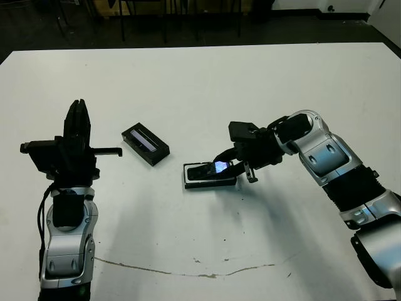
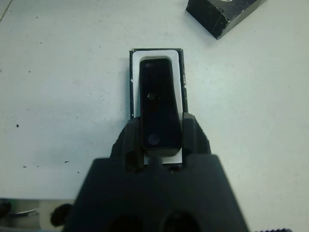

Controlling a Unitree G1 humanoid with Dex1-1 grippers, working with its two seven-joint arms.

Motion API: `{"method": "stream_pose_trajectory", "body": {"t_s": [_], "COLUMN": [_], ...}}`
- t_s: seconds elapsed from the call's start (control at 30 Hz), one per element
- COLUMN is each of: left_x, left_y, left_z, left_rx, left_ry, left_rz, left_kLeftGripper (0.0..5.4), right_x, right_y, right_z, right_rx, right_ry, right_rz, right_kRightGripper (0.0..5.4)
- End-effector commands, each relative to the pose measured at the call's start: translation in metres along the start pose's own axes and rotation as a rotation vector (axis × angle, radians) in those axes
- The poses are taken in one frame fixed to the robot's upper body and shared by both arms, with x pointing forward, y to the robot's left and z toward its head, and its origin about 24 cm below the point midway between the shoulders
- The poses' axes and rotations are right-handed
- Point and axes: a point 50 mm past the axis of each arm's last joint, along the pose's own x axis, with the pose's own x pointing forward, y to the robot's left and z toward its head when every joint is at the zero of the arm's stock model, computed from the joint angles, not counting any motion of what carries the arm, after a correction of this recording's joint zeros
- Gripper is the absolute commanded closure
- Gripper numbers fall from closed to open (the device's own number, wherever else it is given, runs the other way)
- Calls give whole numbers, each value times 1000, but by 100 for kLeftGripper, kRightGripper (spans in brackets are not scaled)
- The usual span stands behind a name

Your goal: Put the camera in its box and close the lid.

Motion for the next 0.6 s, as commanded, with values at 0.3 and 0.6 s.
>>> {"method": "stream_pose_trajectory", "body": {"t_s": [0.3, 0.6], "left_x": [-4, -3], "left_y": [2, 2], "left_z": [-6, -6], "left_rx": [3, 11], "left_ry": [39, 33], "left_rz": [6, 4], "left_kLeftGripper": [540, 540], "right_x": [-28, -55], "right_y": [-9, -9], "right_z": [12, 27], "right_rx": [-113, -151], "right_ry": [-88, -116], "right_rz": [-81, -246], "right_kRightGripper": [307, 150]}}
